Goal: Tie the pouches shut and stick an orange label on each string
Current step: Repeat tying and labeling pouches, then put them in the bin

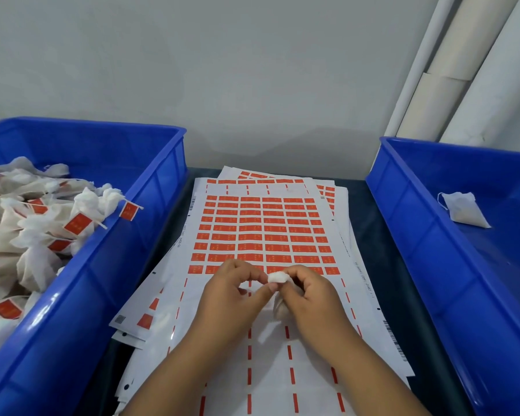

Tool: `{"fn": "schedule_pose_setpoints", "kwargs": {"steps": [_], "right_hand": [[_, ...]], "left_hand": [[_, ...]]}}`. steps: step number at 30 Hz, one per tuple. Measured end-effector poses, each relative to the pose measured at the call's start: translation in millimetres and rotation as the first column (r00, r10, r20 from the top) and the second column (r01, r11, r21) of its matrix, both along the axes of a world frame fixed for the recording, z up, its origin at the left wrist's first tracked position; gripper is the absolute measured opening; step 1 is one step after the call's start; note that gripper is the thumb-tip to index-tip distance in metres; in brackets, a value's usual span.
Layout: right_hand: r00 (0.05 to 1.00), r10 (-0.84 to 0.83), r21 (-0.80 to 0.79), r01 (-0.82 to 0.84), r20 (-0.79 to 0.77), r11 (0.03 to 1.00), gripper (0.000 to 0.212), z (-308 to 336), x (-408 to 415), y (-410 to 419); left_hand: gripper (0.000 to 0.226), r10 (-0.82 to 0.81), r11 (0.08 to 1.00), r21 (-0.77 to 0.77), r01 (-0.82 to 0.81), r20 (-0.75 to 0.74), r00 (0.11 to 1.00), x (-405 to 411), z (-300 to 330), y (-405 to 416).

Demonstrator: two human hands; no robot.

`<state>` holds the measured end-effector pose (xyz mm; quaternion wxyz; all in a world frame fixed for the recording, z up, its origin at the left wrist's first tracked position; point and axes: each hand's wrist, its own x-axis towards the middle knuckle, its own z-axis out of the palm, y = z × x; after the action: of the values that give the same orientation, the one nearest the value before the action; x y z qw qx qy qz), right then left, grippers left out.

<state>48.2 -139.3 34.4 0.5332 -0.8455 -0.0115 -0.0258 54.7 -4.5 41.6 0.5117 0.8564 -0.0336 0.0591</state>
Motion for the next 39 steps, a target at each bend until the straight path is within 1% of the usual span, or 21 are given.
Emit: {"fn": "schedule_pose_setpoints", "kwargs": {"steps": [2,4,6,8,10,12,14,16,19,22,24,26,28,31,33,34,36,39], "right_hand": [[0.999,0.017,0.027,-0.016,-0.036,1.000,0.002,2.7,-0.9,1.3],[0.997,0.041,0.076,-0.036,-0.069,0.996,0.005,4.5,-1.4,2.0],[0.991,0.073,0.156,-0.054,-0.116,0.986,0.005,5.9,-1.9,2.3],[0.979,0.102,0.270,-0.052,-0.174,0.961,0.008,6.0,-2.1,1.5],[0.952,0.166,0.452,-0.033,-0.258,0.891,0.013,6.5,-1.3,-1.0],[0.909,0.261,0.630,0.002,-0.325,0.776,0.018,9.3,-0.8,-4.5],[0.881,0.331,0.723,0.018,-0.338,0.690,0.018,12.0,-0.1,-7.5],[0.876,0.349,0.762,0.032,-0.333,0.647,0.017,13.2,0.6,-8.6],[0.895,0.304,0.770,0.066,-0.327,0.634,0.018,12.8,0.7,-7.5],[0.910,0.258,0.754,0.084,-0.324,0.651,0.024,10.7,1.2,-7.5],[0.910,0.255,0.757,0.090,-0.327,0.647,0.029,9.5,2.4,-7.7],[0.907,0.269,0.753,0.074,-0.324,0.654,0.031,9.2,3.2,-7.7],[0.905,0.288,0.740,0.043,-0.314,0.672,0.028,10.7,2.4,-7.5],[0.914,0.274,0.726,0.031,-0.299,0.687,0.023,12.6,0.8,-7.1],[0.940,0.190,0.667,0.052,-0.285,0.743,0.019,11.0,0.4,-5.5],[0.952,0.137,0.622,0.068,-0.275,0.780,0.015,9.5,0.5,-4.2],[0.963,0.061,0.540,0.095,-0.263,0.836,0.008,7.4,0.8,-1.4],[0.964,0.002,0.482,0.131,-0.264,0.866,0.007,6.1,2.1,-2.0]], "left_hand": [[0.016,0.021,1.000,0.009,-0.021,-0.001,1.000,1.6,0.0,0.8],[0.013,0.042,0.999,-0.031,-0.043,-0.023,0.999,2.5,-0.7,1.4],[0.011,0.048,0.994,-0.091,-0.053,-0.050,0.998,2.8,-1.7,1.9],[0.011,0.042,0.993,-0.112,-0.049,-0.066,0.997,2.5,-1.7,2.0],[0.012,0.033,0.993,-0.107,-0.040,-0.066,0.997,2.1,-1.6,1.0],[0.014,0.035,0.994,-0.104,-0.041,-0.054,0.998,1.2,-2.3,-1.3],[0.018,0.055,0.995,-0.080,-0.057,-0.023,0.998,-0.2,-2.6,-4.1],[0.023,0.081,0.997,-0.021,-0.080,0.028,0.996,-2.2,-0.7,-6.4],[0.033,0.107,0.992,0.054,-0.113,0.116,0.988,-6.4,4.4,-7.0],[0.041,0.104,0.992,0.052,-0.118,0.218,0.970,-10.5,2.8,-6.6],[0.039,0.068,0.995,0.060,-0.085,0.255,0.964,-12.5,1.2,-6.4],[0.030,0.028,0.993,0.099,-0.056,0.271,0.962,-13.1,0.3,-5.8],[0.022,0.021,0.987,0.147,-0.063,0.270,0.963,-10.9,-1.4,-5.1],[0.022,0.031,0.982,0.171,-0.078,0.261,0.965,-8.2,-4.3,-4.2],[0.009,0.040,0.983,0.166,-0.081,0.236,0.971,-8.3,-4.3,-4.5],[0.009,0.043,0.983,0.163,-0.080,0.217,0.975,-8.9,-3.7,-5.1],[0.024,0.044,0.984,0.161,-0.072,0.169,0.985,-8.6,-7.4,-5.6],[0.026,0.061,0.983,0.168,-0.076,0.097,0.993,-4.6,-7.8,-4.7]]}}
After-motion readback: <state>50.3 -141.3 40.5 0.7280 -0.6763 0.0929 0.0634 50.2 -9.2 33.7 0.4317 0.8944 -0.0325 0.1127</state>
